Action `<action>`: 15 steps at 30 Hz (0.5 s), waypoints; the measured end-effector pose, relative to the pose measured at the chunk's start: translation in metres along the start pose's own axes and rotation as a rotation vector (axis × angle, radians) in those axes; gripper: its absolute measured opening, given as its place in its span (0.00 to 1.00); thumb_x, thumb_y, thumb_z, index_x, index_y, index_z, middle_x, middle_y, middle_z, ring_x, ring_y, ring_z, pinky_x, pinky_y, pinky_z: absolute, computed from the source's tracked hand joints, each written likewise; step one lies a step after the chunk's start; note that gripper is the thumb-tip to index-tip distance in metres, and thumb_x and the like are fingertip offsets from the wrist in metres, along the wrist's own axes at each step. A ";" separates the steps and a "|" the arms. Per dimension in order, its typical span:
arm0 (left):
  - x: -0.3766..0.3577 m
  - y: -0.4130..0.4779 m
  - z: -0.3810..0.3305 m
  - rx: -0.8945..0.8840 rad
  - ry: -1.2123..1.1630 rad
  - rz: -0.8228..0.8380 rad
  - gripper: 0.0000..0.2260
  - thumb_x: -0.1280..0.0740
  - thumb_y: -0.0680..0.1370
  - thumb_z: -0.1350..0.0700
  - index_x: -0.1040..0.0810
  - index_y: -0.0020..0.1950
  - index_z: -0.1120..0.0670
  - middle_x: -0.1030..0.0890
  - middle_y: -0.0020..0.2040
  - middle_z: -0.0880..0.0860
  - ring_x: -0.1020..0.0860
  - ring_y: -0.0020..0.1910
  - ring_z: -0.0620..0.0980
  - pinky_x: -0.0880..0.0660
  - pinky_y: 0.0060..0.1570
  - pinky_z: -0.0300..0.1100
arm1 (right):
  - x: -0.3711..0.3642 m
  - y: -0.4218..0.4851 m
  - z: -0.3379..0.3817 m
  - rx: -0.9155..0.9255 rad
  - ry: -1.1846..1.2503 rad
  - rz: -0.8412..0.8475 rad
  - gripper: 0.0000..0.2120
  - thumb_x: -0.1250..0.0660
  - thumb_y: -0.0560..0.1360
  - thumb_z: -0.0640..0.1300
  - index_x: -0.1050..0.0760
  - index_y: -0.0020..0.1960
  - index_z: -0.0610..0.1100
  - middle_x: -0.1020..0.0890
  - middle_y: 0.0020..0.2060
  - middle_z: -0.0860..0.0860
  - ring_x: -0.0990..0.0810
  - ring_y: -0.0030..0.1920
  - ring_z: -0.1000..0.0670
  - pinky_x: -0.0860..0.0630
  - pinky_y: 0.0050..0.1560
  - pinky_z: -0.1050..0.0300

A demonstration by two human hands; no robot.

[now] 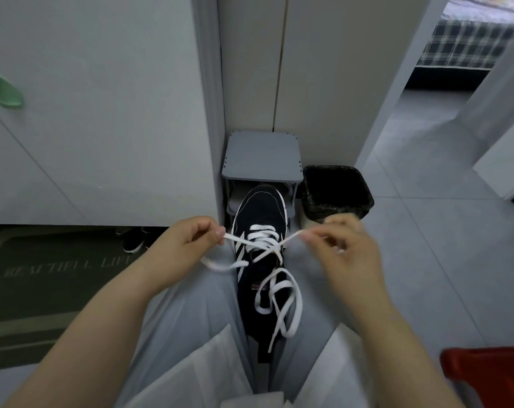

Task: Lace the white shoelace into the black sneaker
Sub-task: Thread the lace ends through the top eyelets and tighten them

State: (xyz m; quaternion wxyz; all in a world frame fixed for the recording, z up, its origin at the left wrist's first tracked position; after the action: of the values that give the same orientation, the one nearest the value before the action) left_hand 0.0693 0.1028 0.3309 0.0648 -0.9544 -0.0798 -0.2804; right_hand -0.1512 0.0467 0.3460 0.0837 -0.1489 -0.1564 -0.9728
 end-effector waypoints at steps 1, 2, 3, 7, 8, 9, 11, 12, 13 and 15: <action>0.002 -0.001 0.002 0.019 0.003 -0.022 0.12 0.39 0.78 0.53 0.24 0.38 0.55 0.31 0.34 0.55 0.35 0.31 0.42 0.38 0.32 0.31 | 0.013 0.000 -0.002 -0.019 0.043 -0.006 0.15 0.29 0.70 0.38 0.20 0.31 0.56 0.25 0.43 0.56 0.24 0.44 0.62 0.30 0.47 0.72; 0.003 -0.003 0.004 0.037 -0.001 -0.037 0.12 0.39 0.78 0.53 0.24 0.38 0.56 0.31 0.35 0.56 0.34 0.33 0.43 0.38 0.33 0.32 | 0.022 0.000 -0.006 -0.038 0.018 0.062 0.14 0.29 0.70 0.38 0.20 0.32 0.54 0.23 0.44 0.57 0.23 0.47 0.62 0.30 0.52 0.69; 0.004 -0.005 0.005 0.054 -0.017 -0.049 0.13 0.40 0.78 0.52 0.24 0.38 0.57 0.30 0.36 0.56 0.33 0.35 0.45 0.38 0.34 0.33 | 0.022 -0.001 -0.012 -0.070 -0.085 0.212 0.12 0.29 0.70 0.37 0.21 0.33 0.53 0.21 0.46 0.59 0.23 0.50 0.62 0.30 0.56 0.64; 0.005 -0.011 0.004 0.074 -0.152 -0.078 0.14 0.41 0.79 0.55 0.27 0.35 0.56 0.28 0.32 0.49 0.31 0.32 0.40 0.36 0.34 0.26 | 0.003 -0.017 -0.027 -0.032 -0.592 0.596 0.07 0.34 0.68 0.59 0.21 0.41 0.57 0.24 0.47 0.63 0.27 0.51 0.60 0.31 0.59 0.57; 0.004 -0.012 0.002 0.073 -0.161 -0.075 0.14 0.42 0.80 0.55 0.27 0.34 0.55 0.29 0.31 0.47 0.32 0.31 0.39 0.36 0.33 0.26 | -0.002 -0.016 -0.021 -0.001 -0.590 0.533 0.12 0.36 0.67 0.63 0.22 0.45 0.58 0.25 0.46 0.63 0.27 0.51 0.59 0.31 0.58 0.58; 0.001 -0.012 0.000 0.073 -0.171 -0.070 0.14 0.42 0.79 0.55 0.25 0.36 0.56 0.29 0.31 0.48 0.31 0.31 0.39 0.35 0.35 0.26 | -0.009 -0.013 -0.012 0.017 -0.551 0.454 0.15 0.35 0.68 0.63 0.22 0.49 0.57 0.26 0.45 0.63 0.28 0.50 0.58 0.32 0.57 0.60; -0.002 -0.014 -0.003 0.074 -0.199 -0.069 0.13 0.42 0.79 0.55 0.24 0.41 0.61 0.28 0.33 0.51 0.30 0.30 0.38 0.33 0.34 0.25 | -0.030 -0.008 0.006 0.088 -0.526 0.350 0.11 0.31 0.70 0.56 0.21 0.51 0.55 0.26 0.43 0.59 0.28 0.49 0.56 0.31 0.55 0.59; -0.003 -0.014 -0.005 0.073 -0.208 -0.069 0.13 0.42 0.79 0.55 0.24 0.42 0.62 0.28 0.34 0.53 0.30 0.29 0.36 0.33 0.33 0.24 | -0.044 -0.008 0.009 0.134 -0.552 0.351 0.10 0.31 0.71 0.54 0.20 0.51 0.53 0.25 0.43 0.57 0.28 0.49 0.54 0.31 0.54 0.57; -0.004 -0.015 -0.007 0.070 -0.218 -0.064 0.13 0.42 0.79 0.55 0.24 0.41 0.61 0.28 0.34 0.53 0.30 0.28 0.36 0.33 0.31 0.23 | -0.058 -0.008 0.009 0.157 -0.596 0.379 0.10 0.31 0.72 0.53 0.19 0.51 0.52 0.25 0.43 0.55 0.28 0.49 0.52 0.31 0.54 0.55; -0.007 -0.016 -0.010 0.061 -0.250 -0.048 0.13 0.41 0.79 0.54 0.25 0.39 0.58 0.28 0.33 0.50 0.30 0.28 0.38 0.33 0.30 0.24 | -0.075 -0.009 0.000 0.169 -0.701 0.432 0.10 0.32 0.73 0.53 0.19 0.51 0.51 0.25 0.44 0.53 0.28 0.50 0.50 0.31 0.54 0.54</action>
State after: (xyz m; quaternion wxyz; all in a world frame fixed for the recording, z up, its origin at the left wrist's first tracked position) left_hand 0.0549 0.1158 0.3363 0.0767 -0.9772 -0.1188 -0.1583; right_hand -0.0821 0.0635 0.3200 0.2392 -0.4929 -0.2197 -0.8072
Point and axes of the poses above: each hand's wrist, its own y-axis towards the middle knuckle, its own x-axis out of the back of the hand, z = x × y, the point moved 8 cm from there along y, towards the middle knuckle
